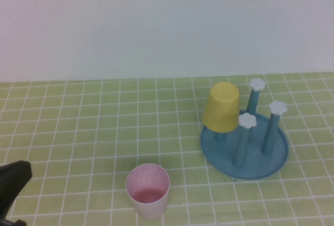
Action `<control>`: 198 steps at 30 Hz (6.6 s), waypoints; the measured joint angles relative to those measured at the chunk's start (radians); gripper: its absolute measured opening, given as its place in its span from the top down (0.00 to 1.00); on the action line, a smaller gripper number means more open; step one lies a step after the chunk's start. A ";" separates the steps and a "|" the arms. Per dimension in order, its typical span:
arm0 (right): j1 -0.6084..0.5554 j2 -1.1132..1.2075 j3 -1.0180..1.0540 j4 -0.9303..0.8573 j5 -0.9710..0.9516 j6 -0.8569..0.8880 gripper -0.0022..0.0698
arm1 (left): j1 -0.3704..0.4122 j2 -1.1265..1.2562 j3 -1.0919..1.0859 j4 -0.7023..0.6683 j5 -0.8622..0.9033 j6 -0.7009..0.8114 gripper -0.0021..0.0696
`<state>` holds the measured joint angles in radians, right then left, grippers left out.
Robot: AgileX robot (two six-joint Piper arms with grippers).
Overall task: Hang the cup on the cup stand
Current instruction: Pick up the cup from the table, then adjust the cup with two arms
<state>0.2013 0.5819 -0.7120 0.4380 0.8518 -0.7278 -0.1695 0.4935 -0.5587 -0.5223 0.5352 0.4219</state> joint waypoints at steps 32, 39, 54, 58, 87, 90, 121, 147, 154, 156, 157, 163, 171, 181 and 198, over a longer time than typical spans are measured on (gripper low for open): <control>0.053 0.191 -0.001 0.222 0.055 -0.087 0.97 | -0.074 0.969 -0.559 -0.059 0.437 0.233 0.38; 0.053 0.191 -0.001 0.236 0.055 -0.094 0.97 | -0.239 1.102 -0.666 0.228 0.440 0.043 0.38; 0.053 0.192 -0.001 0.250 0.055 -0.108 0.97 | -0.276 1.273 -0.689 0.256 0.363 -0.012 0.97; 0.053 0.192 -0.001 0.250 0.055 -0.115 0.97 | -0.264 1.273 -0.695 0.243 0.384 -0.002 0.97; 0.124 0.357 -0.221 0.180 0.185 -0.233 0.97 | -0.166 1.143 -0.885 -0.173 0.753 0.061 0.97; 0.154 0.417 -0.286 0.180 0.193 -0.233 0.97 | -0.169 1.106 -0.881 -0.159 0.751 0.061 0.97; 0.283 0.660 -0.342 0.255 -0.001 -0.419 0.09 | -0.178 0.977 -0.755 -0.445 0.749 0.098 0.97; 0.285 0.779 -0.342 0.389 0.011 -0.473 0.25 | -0.175 0.977 -0.812 -0.405 0.749 0.201 0.49; 0.285 0.780 -0.342 0.387 0.020 -0.461 0.25 | -0.175 0.945 -0.947 -0.284 0.749 0.156 0.63; 0.285 0.780 -0.342 0.381 0.022 -0.433 0.25 | -0.175 0.914 -0.946 -0.229 0.749 0.156 0.65; 0.285 0.780 -0.342 0.376 0.022 -0.421 0.25 | -0.175 0.900 -0.944 -0.198 0.749 0.154 0.65; 0.285 0.780 -0.342 0.348 0.024 -0.368 0.25 | -0.204 0.801 -0.897 -0.159 0.749 0.145 0.65; 0.287 0.780 -0.342 0.348 0.028 -0.344 0.25 | -0.376 0.729 -0.790 -0.100 0.749 0.207 0.64; 0.287 0.780 -0.342 0.343 0.129 -0.374 0.25 | -0.445 0.737 -0.767 -0.027 0.743 0.275 0.64; 0.287 0.781 -0.344 0.439 0.191 -0.470 0.25 | -0.445 0.737 -0.766 -0.115 0.728 0.342 0.64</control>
<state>0.4882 1.3630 -1.0560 0.8772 1.0432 -1.1976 -0.6147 1.2310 -1.3251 -0.6377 1.2632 0.7641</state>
